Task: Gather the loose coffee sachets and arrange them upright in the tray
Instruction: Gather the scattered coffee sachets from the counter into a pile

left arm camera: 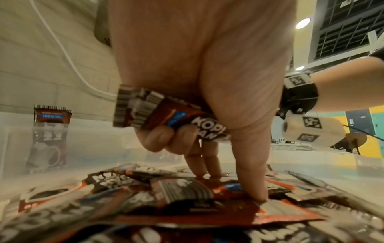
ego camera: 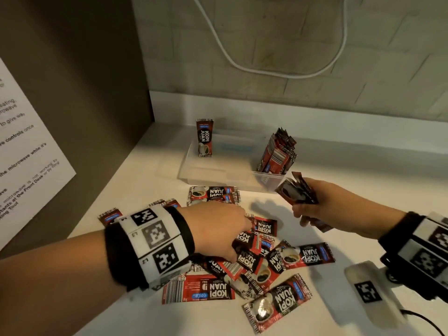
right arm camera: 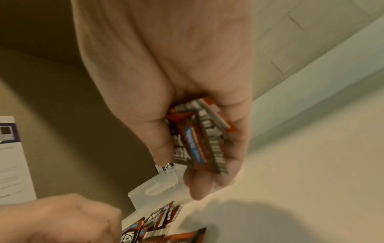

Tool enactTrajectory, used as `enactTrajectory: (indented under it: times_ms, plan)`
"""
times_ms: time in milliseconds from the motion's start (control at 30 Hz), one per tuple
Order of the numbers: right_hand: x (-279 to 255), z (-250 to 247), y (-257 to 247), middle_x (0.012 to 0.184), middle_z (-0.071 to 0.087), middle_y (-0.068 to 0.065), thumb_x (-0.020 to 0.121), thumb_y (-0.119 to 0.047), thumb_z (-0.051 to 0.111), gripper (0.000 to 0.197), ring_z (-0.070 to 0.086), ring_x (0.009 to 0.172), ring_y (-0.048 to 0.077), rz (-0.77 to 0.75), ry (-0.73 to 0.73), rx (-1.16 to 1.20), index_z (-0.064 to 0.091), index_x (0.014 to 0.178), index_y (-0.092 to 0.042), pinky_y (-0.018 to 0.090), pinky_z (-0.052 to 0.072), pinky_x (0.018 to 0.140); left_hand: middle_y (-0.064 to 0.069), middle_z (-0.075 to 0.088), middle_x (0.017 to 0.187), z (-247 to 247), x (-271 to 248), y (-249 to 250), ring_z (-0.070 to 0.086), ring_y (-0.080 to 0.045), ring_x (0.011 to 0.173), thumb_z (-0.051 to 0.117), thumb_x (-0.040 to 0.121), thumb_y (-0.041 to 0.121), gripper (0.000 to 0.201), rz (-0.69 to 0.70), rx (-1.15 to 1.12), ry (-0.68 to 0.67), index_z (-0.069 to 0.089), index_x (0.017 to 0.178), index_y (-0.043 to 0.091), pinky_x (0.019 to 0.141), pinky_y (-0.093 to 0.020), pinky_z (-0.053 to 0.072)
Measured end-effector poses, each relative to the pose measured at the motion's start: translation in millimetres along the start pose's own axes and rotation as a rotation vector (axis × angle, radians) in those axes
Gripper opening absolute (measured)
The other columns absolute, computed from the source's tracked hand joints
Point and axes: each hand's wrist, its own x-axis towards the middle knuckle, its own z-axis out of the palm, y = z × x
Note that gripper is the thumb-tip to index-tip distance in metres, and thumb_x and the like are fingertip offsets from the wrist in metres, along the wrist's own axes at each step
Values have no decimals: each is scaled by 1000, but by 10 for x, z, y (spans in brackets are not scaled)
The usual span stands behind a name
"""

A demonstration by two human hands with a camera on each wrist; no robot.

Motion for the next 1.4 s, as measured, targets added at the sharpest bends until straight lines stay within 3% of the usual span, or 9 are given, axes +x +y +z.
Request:
enactTrajectory:
  times_ms: [233, 333, 400, 533, 667, 833, 1067, 1233, 1400]
  plan:
    - [-146, 33, 125, 89, 60, -15, 83, -18, 71, 40, 56, 75, -8, -163, -164, -338, 50, 111, -35, 10, 45, 65, 0, 60, 112, -109, 50, -39, 53, -18, 98, 67, 86, 37, 40, 0, -52, 10, 57, 121, 22, 77, -29, 44]
    - [-119, 144, 223, 100, 59, -16, 67, -40, 83, 55, 57, 88, 1, -174, -210, -483, 53, 112, -30, 15, 48, 76, -2, 65, 97, -197, -20, -100, 58, -19, 84, 61, 87, 29, 14, -17, -161, 17, 58, 98, 21, 71, -36, 51]
    - [-78, 211, 285, 101, 56, -15, 59, -45, 86, 62, 54, 89, 3, -164, -192, -580, 55, 110, -29, 18, 48, 81, -2, 64, 96, -275, -95, -136, 60, -20, 82, 58, 91, 32, 16, -23, -218, 24, 56, 99, 19, 67, -35, 50]
    - [-2, 235, 352, 90, 59, -14, 62, -37, 85, 41, 54, 80, 2, -130, -176, -575, 58, 93, -30, 14, 42, 68, 6, 58, 93, -278, -267, -175, 54, -8, 74, 58, 91, 30, 17, -10, -248, 8, 46, 103, 25, 55, -21, 42]
    - [58, 194, 361, 85, 69, -8, 74, -31, 78, 22, 62, 75, 3, -102, -191, -512, 64, 91, -25, 16, 48, 65, 7, 50, 116, -85, -330, -132, 50, -12, 100, 63, 86, 18, 38, 32, -129, -43, 51, 121, 25, 82, -29, 46]
    - [-43, 78, 199, 68, 64, -18, 86, -21, 69, 15, 56, 54, 0, -211, -151, -257, 56, 87, -28, 16, 45, 51, 6, 43, 129, 101, -198, -116, 46, -13, 112, 64, 89, 23, 56, 32, -52, -4, 42, 141, 23, 81, -22, 36]
    - [-391, 335, 14, 98, 61, -20, 74, -30, 78, 33, 59, 88, -1, -516, -392, -347, 57, 98, -39, 15, 45, 72, 6, 58, 109, 80, -81, -204, 60, -18, 100, 72, 82, 30, 39, -4, -130, -22, 52, 115, 36, 83, -41, 51]
    - [-430, 652, 35, 139, 39, -12, 84, -39, 61, 50, 49, 120, 16, -611, -426, -768, 47, 131, -30, 31, 45, 93, 6, 47, 122, 25, -16, -223, 45, -13, 110, 74, 80, 37, 62, 22, -59, 0, 46, 135, 28, 85, -28, 41]
    - [-432, 627, 29, 126, 47, -7, 86, -43, 57, 42, 54, 111, 19, -616, -406, -751, 51, 124, -27, 37, 48, 90, 6, 47, 118, 24, 4, -227, 46, -13, 106, 69, 84, 37, 59, 71, -44, -8, 46, 138, 29, 77, -25, 34]
